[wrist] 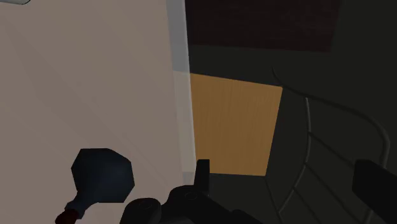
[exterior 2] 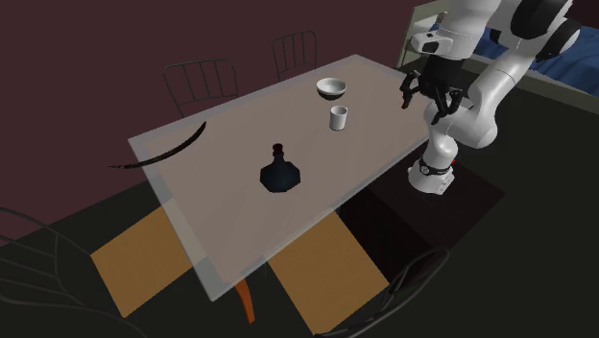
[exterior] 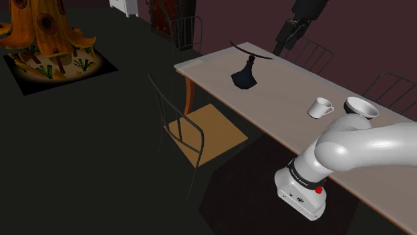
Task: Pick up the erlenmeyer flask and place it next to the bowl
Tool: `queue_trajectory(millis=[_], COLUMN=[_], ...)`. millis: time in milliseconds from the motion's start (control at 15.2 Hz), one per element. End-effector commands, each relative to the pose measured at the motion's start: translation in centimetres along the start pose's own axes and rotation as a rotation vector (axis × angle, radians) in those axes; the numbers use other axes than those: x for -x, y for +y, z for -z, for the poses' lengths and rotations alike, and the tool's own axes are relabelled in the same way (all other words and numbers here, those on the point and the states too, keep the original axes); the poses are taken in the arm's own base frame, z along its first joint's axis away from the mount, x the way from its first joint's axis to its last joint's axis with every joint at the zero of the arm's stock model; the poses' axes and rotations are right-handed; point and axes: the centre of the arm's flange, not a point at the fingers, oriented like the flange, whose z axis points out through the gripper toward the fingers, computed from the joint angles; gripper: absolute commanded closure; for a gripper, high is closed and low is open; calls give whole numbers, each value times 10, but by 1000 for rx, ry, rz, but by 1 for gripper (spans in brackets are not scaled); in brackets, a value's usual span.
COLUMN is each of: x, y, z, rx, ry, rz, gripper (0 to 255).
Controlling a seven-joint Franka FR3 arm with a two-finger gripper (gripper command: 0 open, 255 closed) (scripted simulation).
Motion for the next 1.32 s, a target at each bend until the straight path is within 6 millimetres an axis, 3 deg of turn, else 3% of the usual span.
queue_trajectory(millis=[0,1254], x=[0,-129], y=[0,173], z=[0,-124], rx=[0,24], ry=[0,-12], rz=[0,-11], gripper=[0,0])
